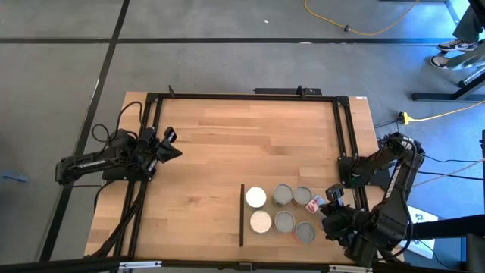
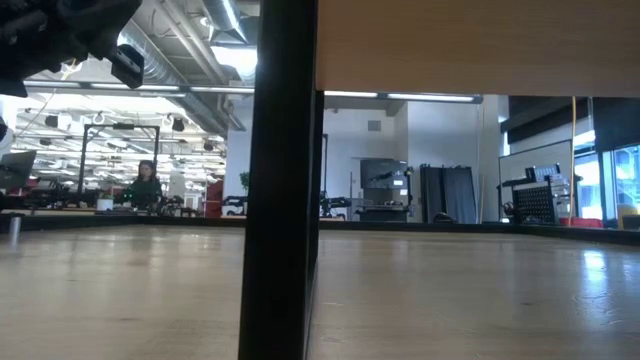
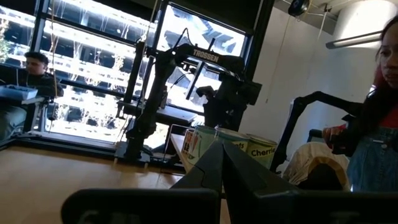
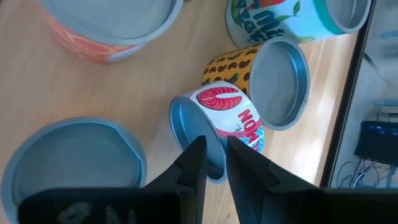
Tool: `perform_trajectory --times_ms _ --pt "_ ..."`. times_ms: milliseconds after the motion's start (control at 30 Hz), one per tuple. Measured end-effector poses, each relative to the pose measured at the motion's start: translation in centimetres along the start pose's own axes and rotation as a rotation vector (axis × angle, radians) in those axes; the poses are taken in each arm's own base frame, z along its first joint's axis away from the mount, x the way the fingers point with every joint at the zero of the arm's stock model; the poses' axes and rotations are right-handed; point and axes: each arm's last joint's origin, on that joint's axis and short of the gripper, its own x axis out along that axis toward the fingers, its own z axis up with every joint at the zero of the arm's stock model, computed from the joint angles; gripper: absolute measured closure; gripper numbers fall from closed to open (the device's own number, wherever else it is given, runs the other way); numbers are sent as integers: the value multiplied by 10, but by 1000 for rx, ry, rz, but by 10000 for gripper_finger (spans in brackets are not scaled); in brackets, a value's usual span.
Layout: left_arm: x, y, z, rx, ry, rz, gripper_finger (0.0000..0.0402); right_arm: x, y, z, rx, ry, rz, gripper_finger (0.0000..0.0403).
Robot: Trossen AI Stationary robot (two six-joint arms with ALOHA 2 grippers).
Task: Pick and place cans onto a shelf
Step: Adjust the tuna can on the shelf
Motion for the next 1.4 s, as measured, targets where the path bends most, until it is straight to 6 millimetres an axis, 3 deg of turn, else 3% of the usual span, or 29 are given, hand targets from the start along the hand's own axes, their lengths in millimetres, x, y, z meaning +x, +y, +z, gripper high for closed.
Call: perform_trajectory --times_ms 567,1133,1400 --pt "0 0 0 0 0 0 401 18 0 -5 -30 2 -122 340" --pt "0 0 0 -1 0 -1 401 19 -1 -4 21 -14 -139 340" --pt "0 0 0 -3 -2 0 401 19 -1 -4 137 -28 -147 385"
